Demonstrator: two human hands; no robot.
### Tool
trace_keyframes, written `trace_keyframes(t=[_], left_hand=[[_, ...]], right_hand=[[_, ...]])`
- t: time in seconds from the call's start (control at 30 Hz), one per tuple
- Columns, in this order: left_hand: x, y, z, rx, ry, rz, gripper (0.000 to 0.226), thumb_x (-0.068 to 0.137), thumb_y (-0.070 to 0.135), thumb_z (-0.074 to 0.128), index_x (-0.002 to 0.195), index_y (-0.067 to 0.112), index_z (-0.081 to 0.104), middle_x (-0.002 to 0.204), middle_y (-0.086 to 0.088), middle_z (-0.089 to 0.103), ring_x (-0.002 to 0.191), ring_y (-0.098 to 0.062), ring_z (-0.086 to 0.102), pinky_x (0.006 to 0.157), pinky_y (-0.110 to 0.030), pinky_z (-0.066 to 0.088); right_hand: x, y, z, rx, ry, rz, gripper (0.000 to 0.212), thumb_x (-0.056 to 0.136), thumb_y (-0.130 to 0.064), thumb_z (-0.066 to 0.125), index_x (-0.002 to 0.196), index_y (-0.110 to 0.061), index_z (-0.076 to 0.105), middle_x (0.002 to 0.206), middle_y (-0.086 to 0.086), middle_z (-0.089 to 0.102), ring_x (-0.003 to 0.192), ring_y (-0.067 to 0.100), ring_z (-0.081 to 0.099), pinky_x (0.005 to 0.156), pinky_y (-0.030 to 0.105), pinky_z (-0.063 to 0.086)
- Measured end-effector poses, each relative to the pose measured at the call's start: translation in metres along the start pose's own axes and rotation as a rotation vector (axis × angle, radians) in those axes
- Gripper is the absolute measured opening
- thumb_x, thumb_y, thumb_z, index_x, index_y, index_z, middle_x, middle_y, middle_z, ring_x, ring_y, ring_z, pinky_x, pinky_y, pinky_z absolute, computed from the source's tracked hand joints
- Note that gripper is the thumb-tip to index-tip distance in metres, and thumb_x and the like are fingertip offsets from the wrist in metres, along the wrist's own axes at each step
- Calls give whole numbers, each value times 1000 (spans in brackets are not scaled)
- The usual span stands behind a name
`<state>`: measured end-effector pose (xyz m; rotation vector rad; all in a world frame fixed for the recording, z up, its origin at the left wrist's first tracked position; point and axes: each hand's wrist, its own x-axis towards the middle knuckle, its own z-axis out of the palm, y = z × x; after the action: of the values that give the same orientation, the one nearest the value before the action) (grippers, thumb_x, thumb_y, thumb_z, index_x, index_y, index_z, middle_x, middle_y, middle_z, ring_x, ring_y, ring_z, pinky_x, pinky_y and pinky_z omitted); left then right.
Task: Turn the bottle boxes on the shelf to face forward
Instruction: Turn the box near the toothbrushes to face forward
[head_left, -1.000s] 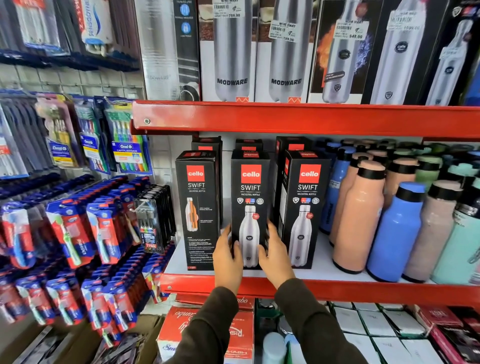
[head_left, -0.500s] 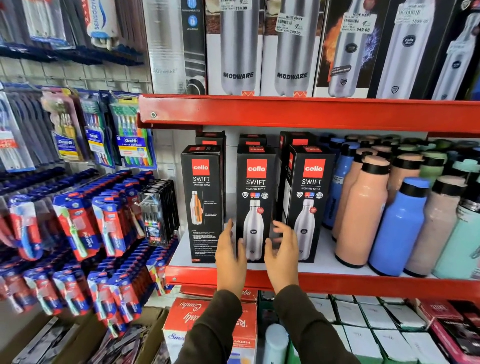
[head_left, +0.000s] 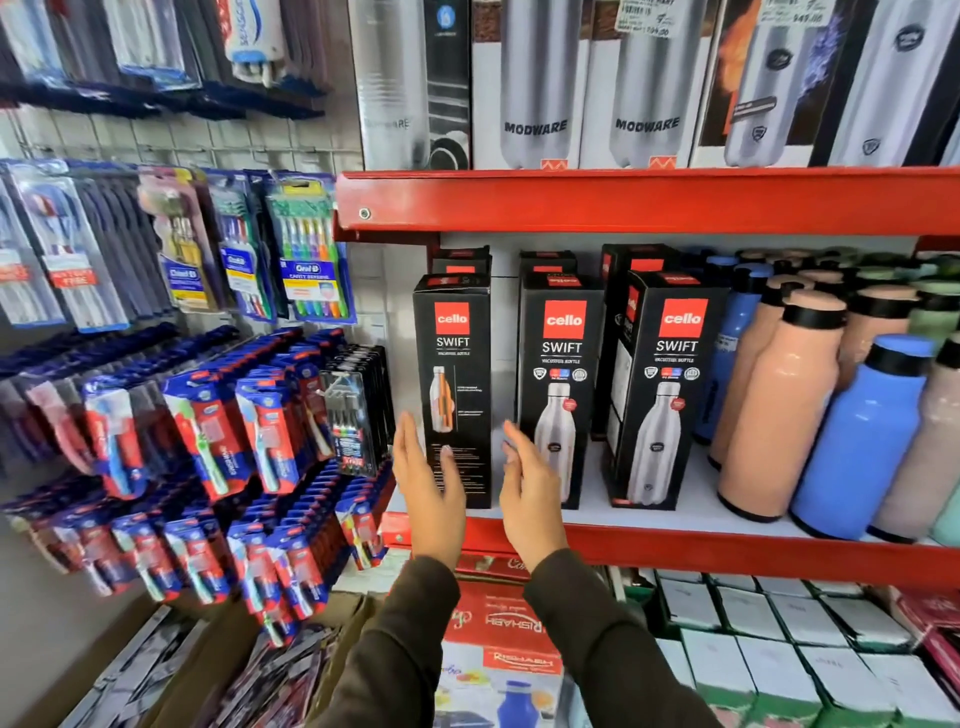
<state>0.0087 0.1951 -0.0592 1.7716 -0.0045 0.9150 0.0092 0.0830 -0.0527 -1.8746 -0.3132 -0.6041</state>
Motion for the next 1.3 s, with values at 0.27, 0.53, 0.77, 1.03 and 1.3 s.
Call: trace_keyframes(t=[0.27,0.53,0.77,1.03,1.3], left_hand=[[26,-17,-11,-84,-229,-156,49,102,10,49,150,6,37,148,-16,51,138,-23,48,112,-27,38],[39,-29,-27,-315,-235,-241,42,96,17,63,135,28,53,120,20,64,122,-12,60,90,-10,50],[39,-24,-39,-534,-167,-275,31,104,27,47,122,17,70,128,-6,70,119,-20,67,92,-35,60],[46,-30,-42,-417,-112,-198,30,101,21,54,128,18,66,127,-3,69,110,-17,71,91,-32,59],[80,-41,-42,-338,-447,-266,49,105,12,39,111,53,65,120,23,69,114,-9,60,100,-22,48]], right_hand=[[9,3,23,-59,-133,169,49,101,-5,36,150,-10,31,153,9,41,140,19,39,114,22,28],[3,-3,27,10,-93,104,66,88,-7,62,147,-23,35,141,-2,51,126,4,49,108,21,39],[11,-10,39,3,-50,75,93,65,-32,85,141,-35,30,130,-21,52,121,-13,46,99,8,38],[17,-13,41,9,15,84,97,51,-44,84,135,-39,34,126,-13,57,119,7,56,100,29,49],[23,-16,36,-2,-143,87,113,67,-30,79,154,-30,6,152,-6,32,138,2,29,117,29,26]])
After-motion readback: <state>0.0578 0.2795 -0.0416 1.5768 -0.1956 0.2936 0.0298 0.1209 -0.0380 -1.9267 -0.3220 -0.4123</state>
